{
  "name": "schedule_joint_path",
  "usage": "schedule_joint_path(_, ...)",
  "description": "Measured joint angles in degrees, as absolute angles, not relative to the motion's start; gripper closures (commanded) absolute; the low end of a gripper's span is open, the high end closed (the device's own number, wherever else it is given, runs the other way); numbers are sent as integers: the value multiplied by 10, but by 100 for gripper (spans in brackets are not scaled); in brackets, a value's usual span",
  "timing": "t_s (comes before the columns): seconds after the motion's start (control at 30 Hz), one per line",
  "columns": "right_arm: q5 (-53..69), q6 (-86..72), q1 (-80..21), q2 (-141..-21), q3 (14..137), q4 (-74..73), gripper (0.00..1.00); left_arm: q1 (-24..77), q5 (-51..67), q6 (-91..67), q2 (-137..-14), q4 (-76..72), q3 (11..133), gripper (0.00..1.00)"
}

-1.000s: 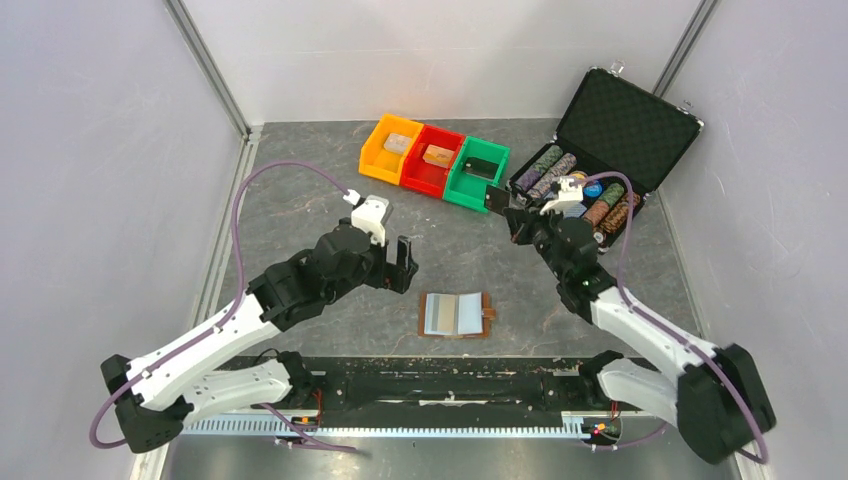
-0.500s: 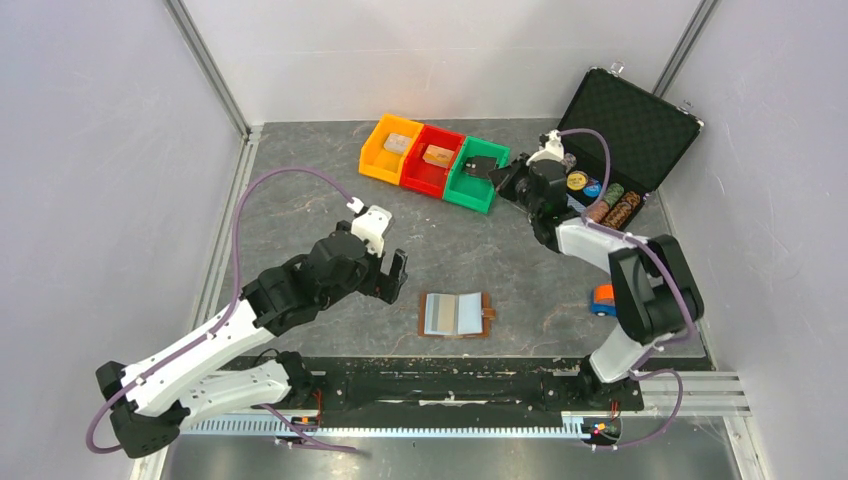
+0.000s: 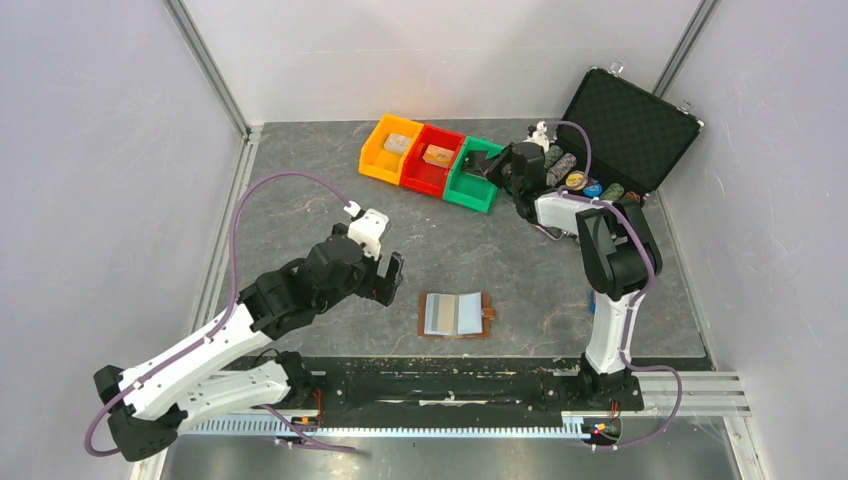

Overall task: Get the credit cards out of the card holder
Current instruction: Place the credit card in the storage box.

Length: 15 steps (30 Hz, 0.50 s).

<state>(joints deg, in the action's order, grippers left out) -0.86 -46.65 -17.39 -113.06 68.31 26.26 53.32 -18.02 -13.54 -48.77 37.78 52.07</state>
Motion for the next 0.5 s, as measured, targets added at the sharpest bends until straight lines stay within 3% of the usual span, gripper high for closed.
schedule_joint_path(0.5, -37, -494, -159, -1180, 721, 237, 96, 533, -181, -135, -474, 376, 513, 0)
